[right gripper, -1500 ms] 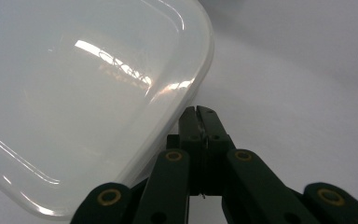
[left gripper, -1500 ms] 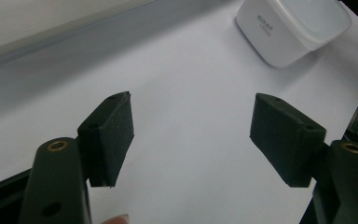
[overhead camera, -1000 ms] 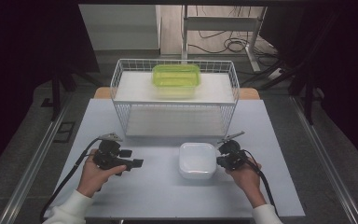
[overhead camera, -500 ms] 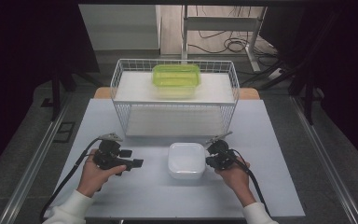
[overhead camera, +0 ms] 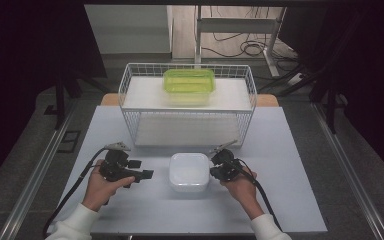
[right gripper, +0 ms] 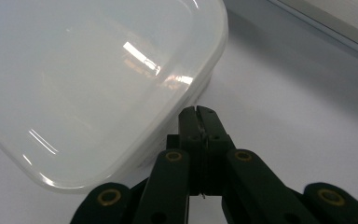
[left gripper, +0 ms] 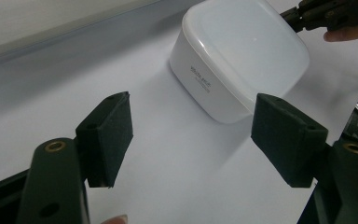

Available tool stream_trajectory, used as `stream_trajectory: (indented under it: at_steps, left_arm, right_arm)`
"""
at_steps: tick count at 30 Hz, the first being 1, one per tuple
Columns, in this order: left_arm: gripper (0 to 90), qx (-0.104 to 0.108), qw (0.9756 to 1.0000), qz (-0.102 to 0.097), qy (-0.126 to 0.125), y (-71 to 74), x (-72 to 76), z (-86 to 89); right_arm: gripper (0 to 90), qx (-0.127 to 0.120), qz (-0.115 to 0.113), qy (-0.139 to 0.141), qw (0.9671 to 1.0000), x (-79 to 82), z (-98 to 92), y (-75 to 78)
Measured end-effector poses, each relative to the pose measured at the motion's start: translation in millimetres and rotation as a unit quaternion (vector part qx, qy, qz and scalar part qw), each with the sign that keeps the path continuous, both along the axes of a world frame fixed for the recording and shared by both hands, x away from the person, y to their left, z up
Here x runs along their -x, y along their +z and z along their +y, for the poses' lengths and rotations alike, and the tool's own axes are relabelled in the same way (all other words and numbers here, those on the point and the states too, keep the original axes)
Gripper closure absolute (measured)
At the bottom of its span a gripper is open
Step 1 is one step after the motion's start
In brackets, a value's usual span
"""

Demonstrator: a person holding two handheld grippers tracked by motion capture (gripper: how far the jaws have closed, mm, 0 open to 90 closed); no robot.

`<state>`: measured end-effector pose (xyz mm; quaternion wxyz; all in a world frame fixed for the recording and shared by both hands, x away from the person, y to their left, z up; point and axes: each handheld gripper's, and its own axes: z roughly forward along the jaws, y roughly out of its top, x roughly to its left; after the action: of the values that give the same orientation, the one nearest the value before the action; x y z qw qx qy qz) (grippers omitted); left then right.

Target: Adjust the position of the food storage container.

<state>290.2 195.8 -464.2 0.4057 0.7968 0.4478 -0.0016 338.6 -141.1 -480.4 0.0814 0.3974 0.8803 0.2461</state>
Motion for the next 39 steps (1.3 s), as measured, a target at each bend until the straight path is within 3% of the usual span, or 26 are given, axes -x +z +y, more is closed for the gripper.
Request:
stream_trajectory:
  at_steps: [9,18,19,20,21,22,23,24,25,26,27,30,31,32,39]
  left_arm:
    - [28.2,0.005,1.0,-0.001,0.004,1.2,0.1,1.3]
    - [27.7,0.009,0.9999,0.0,0.014,0.8,0.4,-0.3]
    - [27.6,0.01,0.9998,0.0,0.016,0.9,0.3,-0.4]
    - [27.2,0.013,0.9997,0.0,0.02,1.2,0.2,-0.6]
    - [26.7,0.013,0.9997,0.0,0.02,1.2,0.2,-0.6]
    - [25.8,0.014,0.9996,0.002,0.027,1.6,0.0,-0.4]
    - [25.4,0.014,0.9996,0.002,0.027,1.6,0.0,-0.4]
    - [25.0,0.02,0.9994,0.005,0.029,1.8,-0.1,-0.4]
    - [24.8,0.02,0.9994,0.005,0.029,1.8,-0.1,-0.4]
    - [24.5,0.025,0.9992,0.008,0.029,1.7,-0.2,-0.8]
    - [24.5,0.025,0.9992,0.008,0.029,1.7,-0.2,-0.8]
    - [24.4,0.03,0.9991,0.013,0.028,0.4,-0.2,-1.1]
    - [24.4,0.03,0.9991,0.013,0.028,0.4,-0.2,-1.1]
    - [24.4,0.034,0.9989,0.013,0.031,0.5,-0.1,-0.3]
    - [24.5,0.049,0.9977,0.006,0.047,2.0,0.3,3.0]
  right_arm:
    - [89.2,-0.01,-0.005,-0.005,0.9999,1.9,-7.2,5.9]
    - [88.7,-0.054,-0.016,-0.03,0.998,12.9,-43.2,20.7]
    - [86.9,-0.066,-0.017,-0.035,0.997,14.9,-49.6,22.0]
    - [77.1,-0.096,-0.018,-0.041,0.9944,16.9,-58.9,23.1]
    - [77.1,-0.096,-0.018,-0.041,0.9944,16.9,-58.9,23.1]
    - [67.3,-0.123,-0.015,-0.048,0.9912,18.0,-65.9,23.6]
    - [67.3,-0.123,-0.015,-0.048,0.9912,18.0,-65.9,23.6]
    - [61.1,-0.145,-0.005,-0.053,0.988,17.7,-70.9,23.1]
    - [61.1,-0.145,-0.005,-0.053,0.988,17.7,-70.9,23.1]
    - [57.1,-0.167,0.01,-0.056,0.9843,17.3,-74.6,23.2]
    - [57.1,-0.167,0.01,-0.056,0.9843,17.3,-74.6,23.2]
    - [49.8,-0.194,0.017,-0.06,0.9791,16.4,-78.0,23.2]
    - [49.8,-0.194,0.017,-0.06,0.9791,16.4,-78.0,23.2]
    - [47.2,-0.206,0.021,-0.065,0.9763,16.0,-79.6,23.2]
    - [42.5,-0.224,0.023,-0.068,0.9719,14.8,-83.9,23.9]
